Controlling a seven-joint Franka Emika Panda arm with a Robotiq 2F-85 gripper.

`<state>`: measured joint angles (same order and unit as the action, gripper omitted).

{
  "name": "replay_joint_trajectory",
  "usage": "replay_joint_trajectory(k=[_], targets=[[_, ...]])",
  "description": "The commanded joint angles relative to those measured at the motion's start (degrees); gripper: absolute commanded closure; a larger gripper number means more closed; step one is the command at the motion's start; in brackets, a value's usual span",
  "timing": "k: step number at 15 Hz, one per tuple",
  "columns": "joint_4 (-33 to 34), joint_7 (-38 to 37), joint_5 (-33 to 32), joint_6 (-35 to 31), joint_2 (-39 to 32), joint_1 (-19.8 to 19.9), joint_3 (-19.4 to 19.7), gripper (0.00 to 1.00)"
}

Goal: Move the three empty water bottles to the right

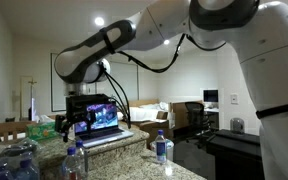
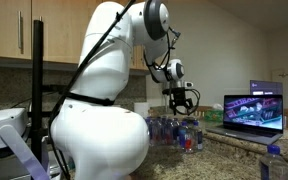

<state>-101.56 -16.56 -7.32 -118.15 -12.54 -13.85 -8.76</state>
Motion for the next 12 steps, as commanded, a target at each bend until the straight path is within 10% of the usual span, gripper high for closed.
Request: replay_joint_trajectory(k=[1,6,7,12], targets=[[7.15,3.38,-0.01,1.25,-7.21,-0.15,-0.14,0.00],[14.83,4.45,0.34,3.40,-14.56,-0.74,0.49,0.02],[16.15,4.75,0.37,4.06,-15.56,-0.87,0.54,0.26],[22.62,4.90,0.86,9.73,-19.86,-1.72,0.75,0.52]])
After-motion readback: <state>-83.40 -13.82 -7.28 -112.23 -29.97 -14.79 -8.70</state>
